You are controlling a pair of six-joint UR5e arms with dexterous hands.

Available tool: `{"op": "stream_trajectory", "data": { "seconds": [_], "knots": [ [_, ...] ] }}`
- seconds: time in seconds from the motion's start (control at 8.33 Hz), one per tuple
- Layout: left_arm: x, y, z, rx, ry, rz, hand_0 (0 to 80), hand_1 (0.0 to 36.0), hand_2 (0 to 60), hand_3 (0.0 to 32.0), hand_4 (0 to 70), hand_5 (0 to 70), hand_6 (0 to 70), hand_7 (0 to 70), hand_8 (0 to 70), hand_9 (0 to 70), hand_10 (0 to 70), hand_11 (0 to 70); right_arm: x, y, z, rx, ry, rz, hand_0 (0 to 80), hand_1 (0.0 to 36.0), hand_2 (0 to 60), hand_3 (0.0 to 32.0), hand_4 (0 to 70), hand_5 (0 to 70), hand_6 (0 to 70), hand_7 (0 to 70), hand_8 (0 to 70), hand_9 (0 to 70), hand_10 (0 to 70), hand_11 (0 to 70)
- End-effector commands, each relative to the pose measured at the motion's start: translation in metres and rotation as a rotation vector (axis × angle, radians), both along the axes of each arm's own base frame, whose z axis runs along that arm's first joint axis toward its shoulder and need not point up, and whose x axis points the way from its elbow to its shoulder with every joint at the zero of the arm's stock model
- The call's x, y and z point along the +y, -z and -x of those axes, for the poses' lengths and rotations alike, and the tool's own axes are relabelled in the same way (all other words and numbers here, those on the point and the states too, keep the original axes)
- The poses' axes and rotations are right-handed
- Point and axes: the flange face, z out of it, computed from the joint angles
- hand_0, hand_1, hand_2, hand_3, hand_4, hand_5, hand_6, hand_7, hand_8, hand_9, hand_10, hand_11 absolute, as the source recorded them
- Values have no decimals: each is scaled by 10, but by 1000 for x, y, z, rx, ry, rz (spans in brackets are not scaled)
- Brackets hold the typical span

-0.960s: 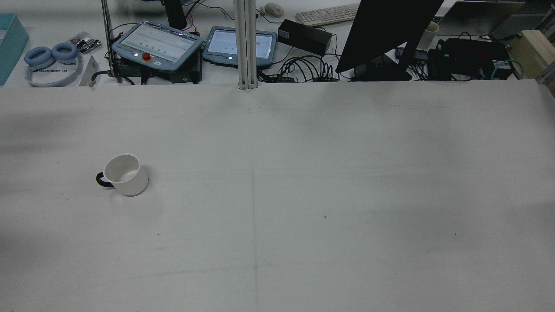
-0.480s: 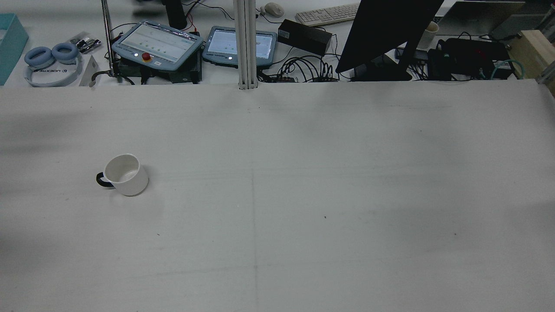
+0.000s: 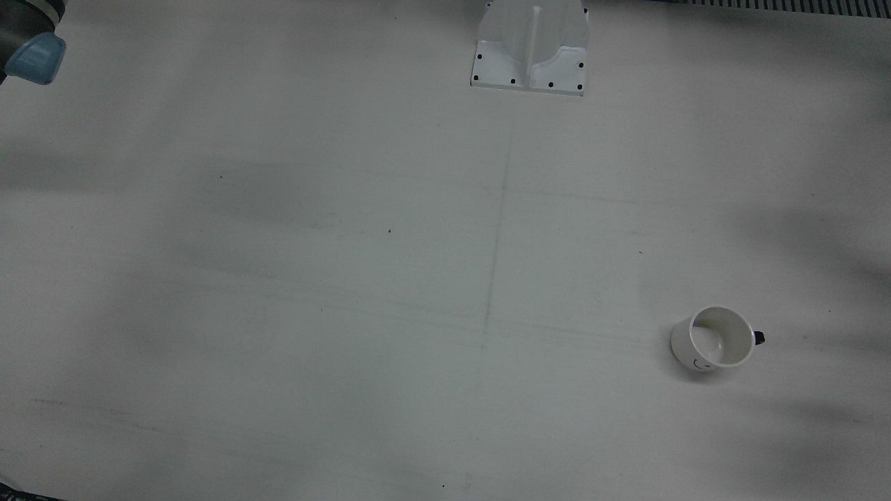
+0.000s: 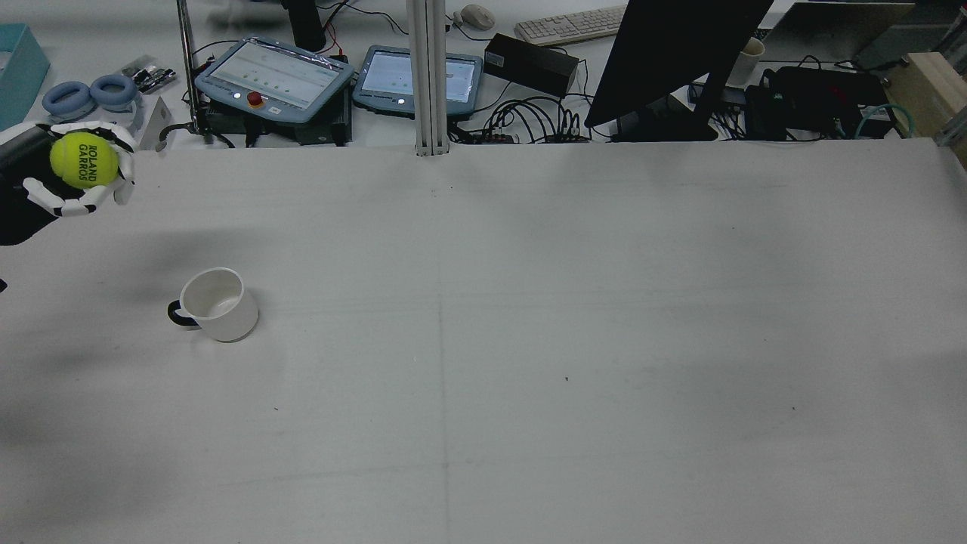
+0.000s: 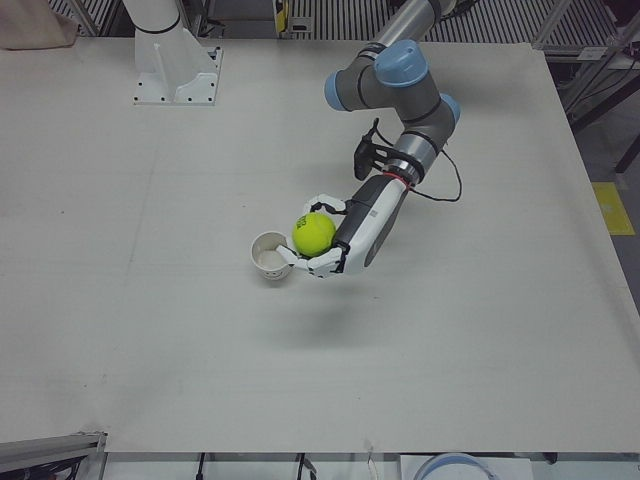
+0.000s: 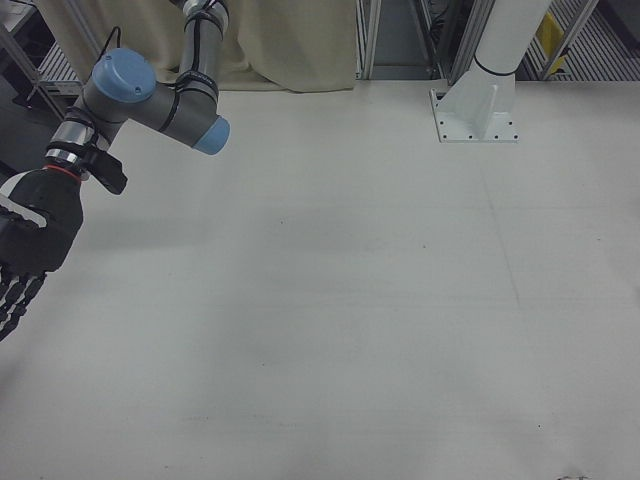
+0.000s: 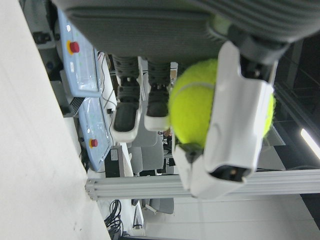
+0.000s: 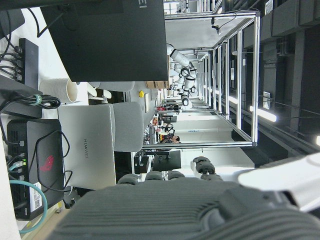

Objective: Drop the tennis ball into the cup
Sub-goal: 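Carry the tennis ball with the left hand over the white mug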

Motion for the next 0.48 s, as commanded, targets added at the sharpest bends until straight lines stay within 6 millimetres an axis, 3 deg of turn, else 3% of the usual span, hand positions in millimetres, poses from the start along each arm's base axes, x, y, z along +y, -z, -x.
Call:
{"op": "stream_trajectory", "data": {
  "seconds": [0.0, 0.12, 0.36],
  "knots": [
    [22, 1, -74, 8, -96, 5, 800, 360, 593, 0, 374, 327, 700, 700, 528, 678, 398, 586, 0, -1, 0, 0, 1, 2, 0, 0, 0, 0, 0, 0, 0, 0, 0, 0, 0, 0],
    [31, -1, -93, 9, -121, 10, 800, 360, 600, 0, 375, 331, 700, 700, 529, 679, 401, 589, 0, 0, 1, 0, 1, 0, 0, 0, 0, 0, 0, 0, 0, 0, 0, 0, 0, 0],
    [34, -7, -105, 8, -134, 10, 800, 360, 586, 0, 372, 315, 700, 700, 525, 675, 398, 585, 0, 0, 0, 0, -1, 0, 0, 0, 0, 0, 0, 0, 0, 0, 0, 0, 0, 0]
  ]
}}
